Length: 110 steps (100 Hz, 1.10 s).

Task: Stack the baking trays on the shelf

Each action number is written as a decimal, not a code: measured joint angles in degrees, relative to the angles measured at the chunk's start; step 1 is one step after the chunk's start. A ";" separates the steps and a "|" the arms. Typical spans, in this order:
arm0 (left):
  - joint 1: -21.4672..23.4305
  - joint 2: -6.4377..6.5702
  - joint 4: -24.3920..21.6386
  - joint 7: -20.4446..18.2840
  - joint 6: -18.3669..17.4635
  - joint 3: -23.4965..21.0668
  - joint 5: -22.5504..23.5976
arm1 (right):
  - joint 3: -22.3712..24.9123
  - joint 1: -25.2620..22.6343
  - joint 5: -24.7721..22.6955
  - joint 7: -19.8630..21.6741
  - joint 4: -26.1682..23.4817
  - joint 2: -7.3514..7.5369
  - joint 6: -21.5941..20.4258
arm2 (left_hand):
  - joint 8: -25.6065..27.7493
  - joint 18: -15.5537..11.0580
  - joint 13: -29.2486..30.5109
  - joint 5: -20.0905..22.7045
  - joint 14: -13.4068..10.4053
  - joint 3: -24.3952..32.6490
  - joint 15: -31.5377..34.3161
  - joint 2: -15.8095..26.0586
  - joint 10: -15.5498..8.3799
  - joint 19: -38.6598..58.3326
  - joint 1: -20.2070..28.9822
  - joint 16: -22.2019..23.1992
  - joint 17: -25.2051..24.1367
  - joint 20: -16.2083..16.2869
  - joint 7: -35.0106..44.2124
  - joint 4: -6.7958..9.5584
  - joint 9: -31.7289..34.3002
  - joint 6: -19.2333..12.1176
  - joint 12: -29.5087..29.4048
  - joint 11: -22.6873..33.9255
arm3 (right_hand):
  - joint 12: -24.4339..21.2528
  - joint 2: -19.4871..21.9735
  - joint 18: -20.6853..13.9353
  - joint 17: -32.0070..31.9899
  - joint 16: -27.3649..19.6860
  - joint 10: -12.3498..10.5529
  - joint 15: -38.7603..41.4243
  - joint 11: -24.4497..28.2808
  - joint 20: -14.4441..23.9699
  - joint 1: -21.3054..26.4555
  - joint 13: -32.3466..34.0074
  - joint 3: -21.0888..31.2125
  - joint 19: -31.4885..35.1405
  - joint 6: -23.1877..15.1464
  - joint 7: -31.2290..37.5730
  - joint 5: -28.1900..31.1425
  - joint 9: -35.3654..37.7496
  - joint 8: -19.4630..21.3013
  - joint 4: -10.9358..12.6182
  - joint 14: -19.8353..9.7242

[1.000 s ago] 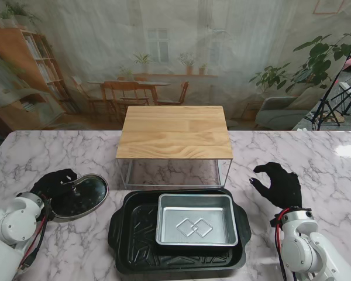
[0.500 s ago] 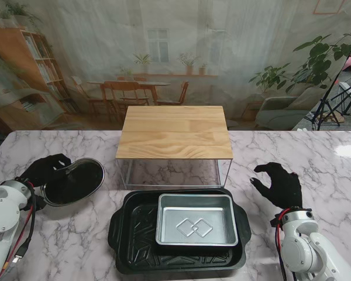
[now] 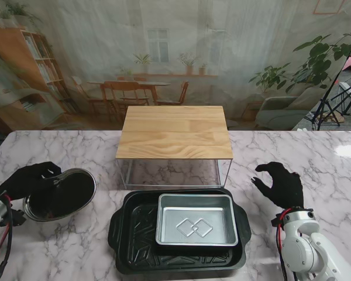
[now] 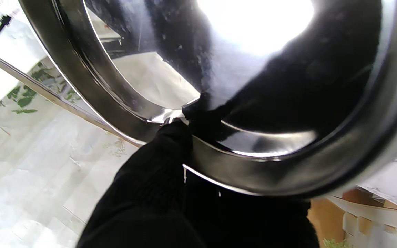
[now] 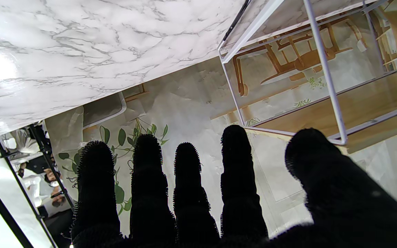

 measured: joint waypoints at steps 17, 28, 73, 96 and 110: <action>2.74 0.26 -3.18 -1.53 0.06 0.45 -3.91 | 0.30 -0.06 0.12 -0.10 0.01 -0.04 -0.19 | 0.00 0.05 0.00 0.01 0.05 0.02 0.00 -0.01 0.03 0.00 0.00 0.00 0.00 0.02 -0.01 0.00 0.00 0.04 0.00 0.01 | 0.00 0.00 0.00 0.01 0.00 0.16 0.00 0.01 0.00 0.00 0.00 0.00 0.00 0.00 0.00 0.00 0.00 0.00 0.00 0.00; 4.28 0.33 -5.71 -1.67 0.70 1.63 -3.76 | 1.00 -0.40 0.29 -0.17 -0.19 -0.20 -0.63 | 0.00 0.06 0.00 0.03 0.05 0.04 0.01 -0.01 0.09 0.01 0.00 0.00 0.00 0.44 -0.08 0.00 0.00 0.07 0.00 0.02 | 0.00 0.00 0.00 0.01 0.00 0.26 0.00 0.01 0.00 0.00 0.01 0.00 0.34 0.00 0.01 0.00 0.00 0.00 0.00 0.00; 7.42 -0.07 -10.43 -0.47 5.95 8.69 -5.60 | 2.00 -1.14 -0.22 -1.99 -0.24 -0.28 -1.46 | 0.00 0.69 0.01 0.04 0.61 0.53 0.55 -0.02 1.33 0.63 0.00 0.00 0.00 0.48 -0.49 0.00 0.00 1.12 0.00 0.18 | 0.00 0.00 0.00 0.01 0.00 0.45 0.00 0.01 0.00 0.00 0.01 0.00 0.35 0.00 0.01 -0.01 0.00 0.00 0.00 0.00; 6.15 -0.09 -11.85 -1.64 8.12 13.56 -8.24 | 2.05 -1.16 -0.03 -2.27 -0.10 -0.31 -1.69 | 0.00 0.89 0.05 0.47 0.77 1.50 1.22 -0.62 1.36 1.24 0.00 0.00 0.00 0.48 -0.50 -0.01 0.00 1.54 0.00 0.85 | 0.00 0.00 0.00 0.01 0.00 0.45 0.00 0.01 0.00 0.01 0.01 0.00 0.35 0.00 0.01 -0.01 0.00 0.00 0.00 0.00; 3.52 0.04 -11.90 -2.20 10.78 17.55 -9.70 | 2.20 -1.13 -0.06 -2.51 0.08 -0.33 -1.93 | 0.00 0.91 0.06 0.48 0.78 1.51 1.22 -0.65 1.42 1.24 0.00 0.00 0.00 0.48 -0.51 -0.01 0.00 1.61 -0.02 0.91 | 0.00 0.00 0.00 0.01 0.00 0.45 0.00 0.01 0.00 0.01 0.01 0.00 0.35 0.00 0.01 -0.01 0.00 0.00 0.00 0.00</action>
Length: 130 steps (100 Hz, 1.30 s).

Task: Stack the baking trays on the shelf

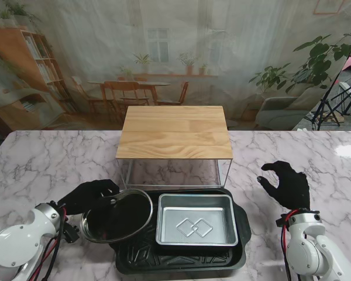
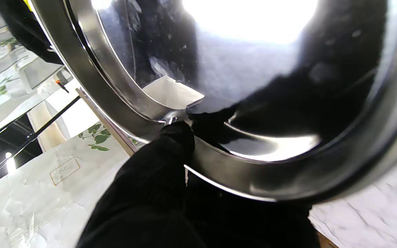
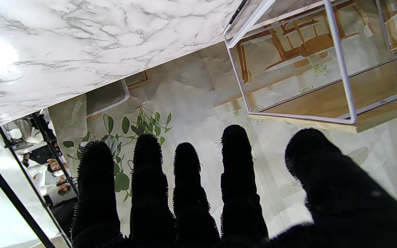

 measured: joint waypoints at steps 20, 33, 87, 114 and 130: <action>-4.20 -0.06 0.49 0.55 3.16 5.77 -2.10 | 0.18 -0.06 -0.01 -0.22 0.04 -0.02 -0.08 | -0.01 0.33 0.29 0.09 0.23 0.51 0.00 -0.33 0.77 0.14 0.00 -0.26 0.09 0.00 0.00 -0.06 0.00 0.52 -0.03 0.70 | 0.00 0.00 0.00 0.00 0.00 0.00 0.00 0.00 0.00 0.00 0.00 0.00 0.00 0.00 0.00 0.00 0.00 0.00 0.00 0.00; -6.77 -0.23 0.78 2.58 6.04 9.99 -2.39 | 0.18 -0.06 0.00 -0.22 0.04 -0.03 -0.07 | -0.06 0.69 0.62 0.26 0.46 0.71 0.00 -0.60 0.98 0.26 0.00 -0.34 0.27 0.01 0.00 -0.06 0.00 0.75 -0.04 0.75 | 0.00 0.00 0.00 0.00 0.00 0.00 0.00 0.00 0.00 0.00 0.00 0.00 0.00 0.00 0.00 0.00 0.00 0.00 0.00 0.00; -17.77 -1.57 4.01 5.07 11.66 23.77 -6.12 | 0.15 -0.02 0.22 -0.15 0.28 -0.04 -0.02 | -0.09 0.78 0.62 0.26 0.55 1.23 0.56 -0.67 1.36 0.74 0.00 -0.48 0.28 0.02 -0.01 -0.08 0.00 1.21 -0.04 1.37 | 0.00 0.00 0.00 0.00 0.00 0.00 0.00 0.00 0.00 0.00 0.00 0.00 0.00 0.00 0.00 0.00 0.01 0.00 0.00 0.00; -24.56 -2.13 7.32 5.36 13.14 31.09 -6.36 | 0.14 -0.02 0.44 -0.15 0.38 -0.06 -0.07 | -0.13 0.79 0.63 0.26 0.56 1.23 0.57 -0.67 1.37 0.75 0.00 -0.51 0.27 0.02 -0.01 -0.08 0.00 1.24 -0.56 1.43 | 0.00 0.00 0.00 0.00 0.00 0.00 0.00 0.00 0.00 0.01 0.00 0.00 0.00 0.00 0.00 0.00 0.01 0.00 0.00 0.00; -28.86 -3.07 11.51 6.90 13.74 35.80 -6.60 | 0.17 -0.07 0.48 -0.12 0.38 -0.07 -0.08 | -0.15 0.80 0.63 0.27 0.56 1.23 0.57 -0.67 1.37 0.75 0.00 -0.58 0.27 0.02 -0.02 -0.08 0.00 1.29 -0.60 1.43 | 0.00 0.00 0.00 0.00 0.00 0.00 0.00 0.00 0.00 0.01 0.00 0.00 0.00 0.00 0.00 0.00 0.01 0.00 0.00 0.00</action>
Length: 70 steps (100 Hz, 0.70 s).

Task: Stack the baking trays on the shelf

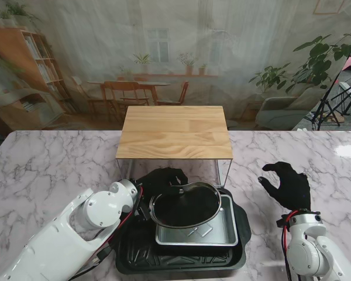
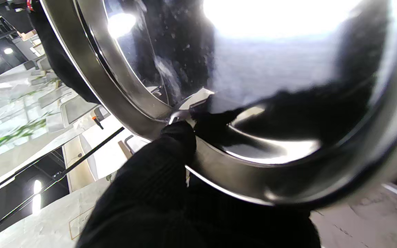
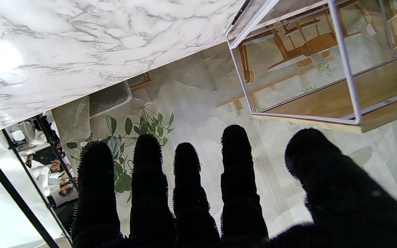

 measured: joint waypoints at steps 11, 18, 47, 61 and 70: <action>-1.59 -0.37 1.48 0.28 0.05 2.08 0.42 | -0.08 0.03 -0.02 0.01 0.09 0.00 0.01 | -0.01 0.00 0.00 0.00 0.00 0.00 0.00 0.00 0.00 0.00 0.00 -0.03 0.00 0.00 0.00 0.00 0.00 0.01 -0.02 0.00 | 0.00 0.00 0.00 0.00 0.00 0.00 0.00 0.00 0.00 0.00 0.00 0.00 0.00 0.00 0.00 0.00 0.01 0.00 0.00 0.00; -2.25 -0.54 2.02 0.50 0.03 3.21 0.76 | -0.30 0.17 0.05 0.22 0.20 0.02 0.05 | -0.02 0.00 0.00 0.00 0.01 0.00 0.00 0.00 0.00 0.00 0.00 -0.62 0.00 0.00 -0.01 0.00 0.00 0.01 -0.03 0.00 | 0.00 0.00 0.00 0.00 0.00 0.00 0.00 0.00 0.00 0.00 0.00 0.00 0.00 0.00 0.00 0.00 0.01 0.00 0.00 0.00; -4.70 -1.25 4.53 1.98 -1.56 6.68 4.19 | -0.64 0.50 0.02 1.06 0.39 0.07 0.07 | -0.74 0.02 -1.61 -0.05 0.21 0.00 -2.24 0.00 -0.02 -1.32 0.07 -2.35 -1.84 -0.01 -0.02 0.00 -0.90 0.02 -1.47 -0.58 | 0.00 0.00 0.00 0.00 0.00 0.00 0.00 0.01 0.00 0.00 0.00 0.00 0.00 0.00 0.00 -0.01 0.01 0.00 0.00 0.00; -5.89 -1.43 5.99 3.00 -2.14 8.33 5.45 | -0.68 0.59 0.02 1.06 0.55 0.09 0.02 | -0.96 -0.01 -1.66 -0.10 0.22 0.00 -3.39 0.05 -0.05 -2.05 0.10 -2.95 -2.03 -0.05 -0.02 0.00 -0.94 0.02 -1.51 -0.78 | 0.00 0.02 0.00 0.00 0.00 0.00 0.00 0.00 0.00 0.59 0.00 0.05 0.00 0.00 0.00 -0.01 0.01 0.00 0.00 0.00; -6.27 -1.78 6.91 3.85 -2.09 8.90 5.09 | -0.72 0.67 0.03 1.06 0.67 0.09 -0.02 | -1.30 -0.09 -2.28 -0.16 0.23 0.00 -3.60 0.09 -0.08 -1.95 0.11 -3.10 -2.52 0.58 -0.03 0.00 -1.79 0.02 -1.53 -0.79 | 0.00 0.02 0.00 0.00 0.00 0.00 0.00 0.00 0.00 0.59 0.00 0.05 0.00 0.00 0.00 -0.02 0.01 0.00 0.00 0.00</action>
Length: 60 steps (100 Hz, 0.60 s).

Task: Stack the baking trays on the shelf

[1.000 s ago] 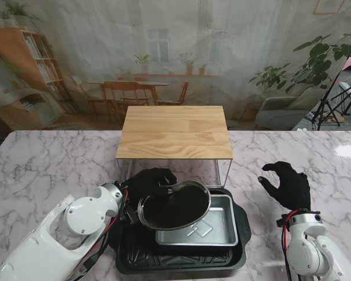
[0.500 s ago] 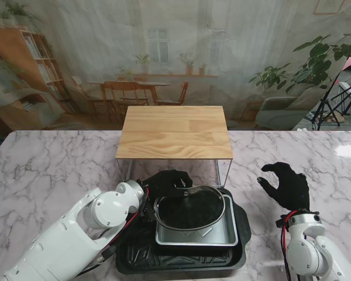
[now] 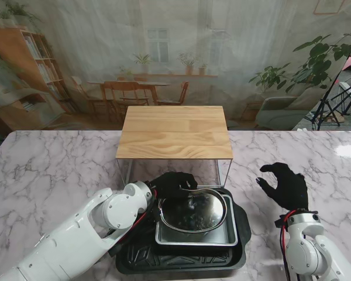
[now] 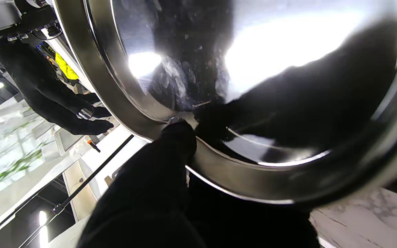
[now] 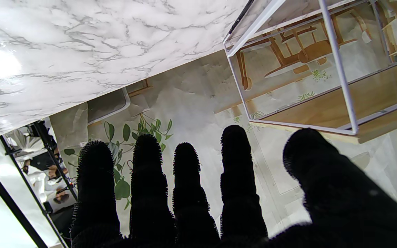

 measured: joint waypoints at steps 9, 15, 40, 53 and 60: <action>-0.62 -0.38 0.94 1.27 0.00 1.12 -0.03 | -0.04 0.05 0.03 0.00 0.06 0.00 -0.03 | -0.01 -0.07 -0.20 -0.40 0.00 0.00 -0.47 0.16 -0.50 0.60 0.02 -0.16 -0.46 0.08 0.01 0.00 -0.69 0.00 -0.59 -0.42 | 0.00 0.00 0.00 0.00 0.00 0.00 0.00 0.00 0.00 0.00 0.00 0.00 0.00 0.00 0.00 0.00 0.00 0.00 0.00 0.00; -0.95 -0.67 1.37 1.93 0.18 1.66 0.11 | -0.04 0.08 0.04 0.02 0.07 0.00 -0.05 | -0.12 -0.57 -1.26 -0.85 -0.14 0.03 -0.59 0.54 -0.61 0.82 0.02 -0.57 -1.04 0.14 0.09 0.00 -1.50 0.00 -0.62 -1.07 | 0.00 0.00 0.00 0.00 0.00 0.00 0.00 0.00 0.00 0.00 0.00 0.00 0.00 0.00 0.00 0.00 0.00 0.00 0.00 0.00; -0.88 -1.20 1.04 1.09 0.86 1.66 -1.45 | 0.00 0.13 0.07 0.01 0.13 0.01 -0.34 | -5.33 -0.79 -5.60 -1.97 0.47 -5.19 -3.02 0.83 0.17 -1.65 0.20 -0.85 -5.40 0.14 -0.82 2.62 -3.35 0.00 -0.56 -8.51 | 0.00 0.01 0.00 0.00 0.00 0.00 0.00 0.00 0.00 0.00 0.00 0.00 0.00 0.00 -0.03 -0.51 0.00 0.00 0.00 0.00; 1.26 -0.76 -0.86 -0.93 0.24 -0.56 -1.46 | 0.13 0.08 0.06 -0.25 0.14 -0.01 -0.51 | -10.26 -0.02 -7.57 -1.96 1.94 -8.61 -4.56 2.20 1.60 -4.07 -0.01 -1.24 -7.59 -0.37 -6.75 4.51 -6.60 0.00 -4.31 -6.91 | 0.00 0.01 0.00 0.00 0.00 0.00 0.00 0.00 0.00 0.00 0.00 0.00 0.01 0.01 -0.03 -0.51 0.00 0.00 0.00 0.00; 2.73 -0.18 -2.36 -2.56 0.01 -2.00 -1.05 | 0.17 0.06 0.06 -0.38 0.15 -0.02 -0.52 | -13.60 0.14 -9.05 -1.80 2.45 -10.37 -4.56 2.86 1.77 -4.98 -1.42 -1.24 -8.77 -0.41 -12.37 4.77 -8.72 0.07 -9.07 -5.45 | 0.00 0.01 0.00 0.00 0.00 0.00 0.00 0.00 0.00 0.00 0.00 0.00 0.01 0.01 -0.03 -0.51 0.00 0.00 0.00 0.00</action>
